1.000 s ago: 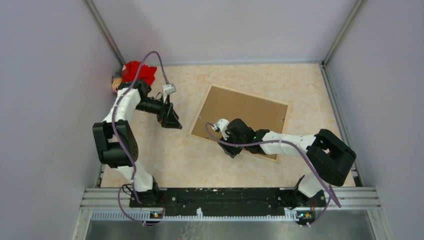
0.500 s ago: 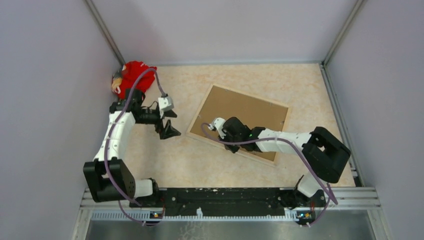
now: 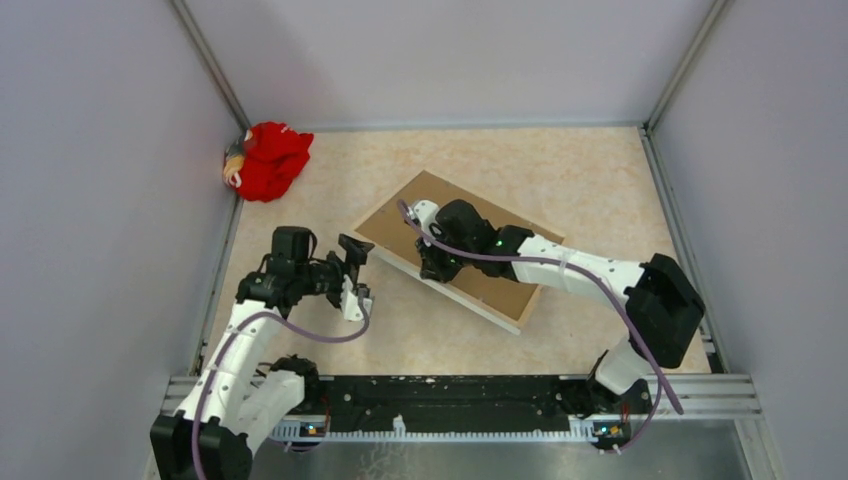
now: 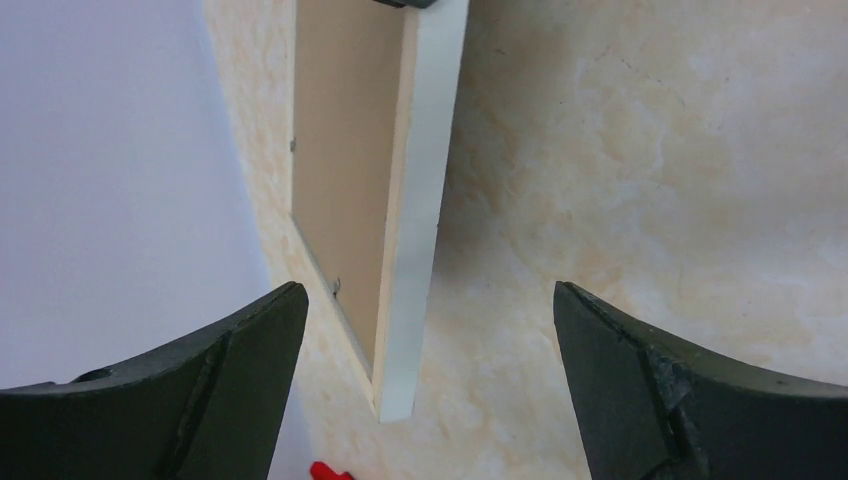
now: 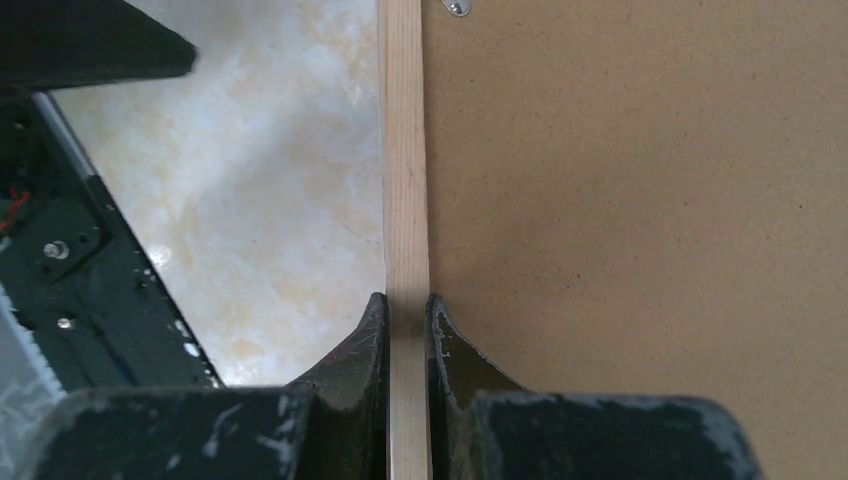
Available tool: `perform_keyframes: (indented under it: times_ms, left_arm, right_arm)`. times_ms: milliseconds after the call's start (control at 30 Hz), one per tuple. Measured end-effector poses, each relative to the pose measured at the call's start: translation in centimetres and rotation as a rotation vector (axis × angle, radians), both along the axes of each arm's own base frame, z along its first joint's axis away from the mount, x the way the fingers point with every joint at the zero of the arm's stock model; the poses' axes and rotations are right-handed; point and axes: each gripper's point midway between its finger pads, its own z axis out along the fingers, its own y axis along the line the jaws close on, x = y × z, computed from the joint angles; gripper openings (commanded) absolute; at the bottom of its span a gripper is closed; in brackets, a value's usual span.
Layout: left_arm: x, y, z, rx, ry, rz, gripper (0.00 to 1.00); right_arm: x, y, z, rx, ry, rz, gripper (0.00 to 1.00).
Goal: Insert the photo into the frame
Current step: Turn over the photo frame at the center of the board.
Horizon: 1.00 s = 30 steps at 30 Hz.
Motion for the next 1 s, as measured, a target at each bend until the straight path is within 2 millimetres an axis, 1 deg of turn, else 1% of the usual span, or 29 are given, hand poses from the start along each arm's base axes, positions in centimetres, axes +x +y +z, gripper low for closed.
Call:
perform_keyframes:
  times_ms: [100, 267, 333, 433, 500, 533, 633, 667, 700, 767, 833, 933, 1000]
  left_arm:
    - [0.3, -0.5, -0.7, 0.062, -0.097, -0.055, 0.93]
    - [2.9, -0.5, 0.0, 0.113, -0.223, -0.049, 0.77]
    - [3.6, -0.4, 0.0, 0.126, -0.280, -0.043, 0.73]
    - [4.3, -0.2, -0.9, 0.153, -0.332, -0.036, 0.64]
    - [4.5, -0.3, -1.1, 0.167, -0.345, -0.042, 0.59]
    - [4.7, -0.3, -1.0, 0.174, -0.360, -0.044, 0.55]
    - [5.3, -0.5, -0.7, 0.184, -0.394, -0.042, 0.36]
    - [5.5, -0.6, -0.4, 0.182, -0.406, -0.038, 0.32]
    - [5.8, -0.7, 0.0, 0.178, -0.423, -0.033, 0.29]
    - [6.1, -0.8, 0.5, 0.165, -0.436, -0.015, 0.22]
    - [6.4, -1.0, 0.9, 0.150, -0.433, -0.001, 0.12]
    - [6.6, -1.2, 0.7, 0.141, -0.358, 0.015, 0.06]
    - [7.0, -1.3, 1.3, 0.132, -0.323, 0.025, 0.06]
  right_arm:
    - [-0.6, 0.3, 1.2, 0.034, 0.028, 0.009, 0.00]
    - [-1.2, 0.0, 2.5, 0.065, 0.062, 0.008, 0.00]
    - [-1.3, -0.2, 2.8, 0.073, 0.070, 0.007, 0.00]
    - [-1.3, -0.3, 3.2, 0.086, 0.083, 0.002, 0.00]
    - [-1.2, -0.4, 3.5, 0.101, 0.098, -0.005, 0.00]
    - [-1.1, -0.4, 3.6, 0.107, 0.104, -0.009, 0.00]
    - [-0.9, -0.7, 4.2, 0.134, 0.122, -0.018, 0.00]
    - [-0.8, -0.7, 4.5, 0.141, 0.124, -0.020, 0.00]
    - [-0.8, -0.8, 4.8, 0.147, 0.123, -0.022, 0.05]
    - [-0.5, -0.8, 5.5, 0.155, 0.119, -0.026, 0.25]
    - [-0.5, -0.8, 5.8, 0.155, 0.118, -0.027, 0.39]
    - [-0.1, -0.8, 7.3, 0.166, 0.079, -0.021, 0.60]
    - [0.2, -1.1, 9.0, 0.178, 0.027, -0.014, 0.71]
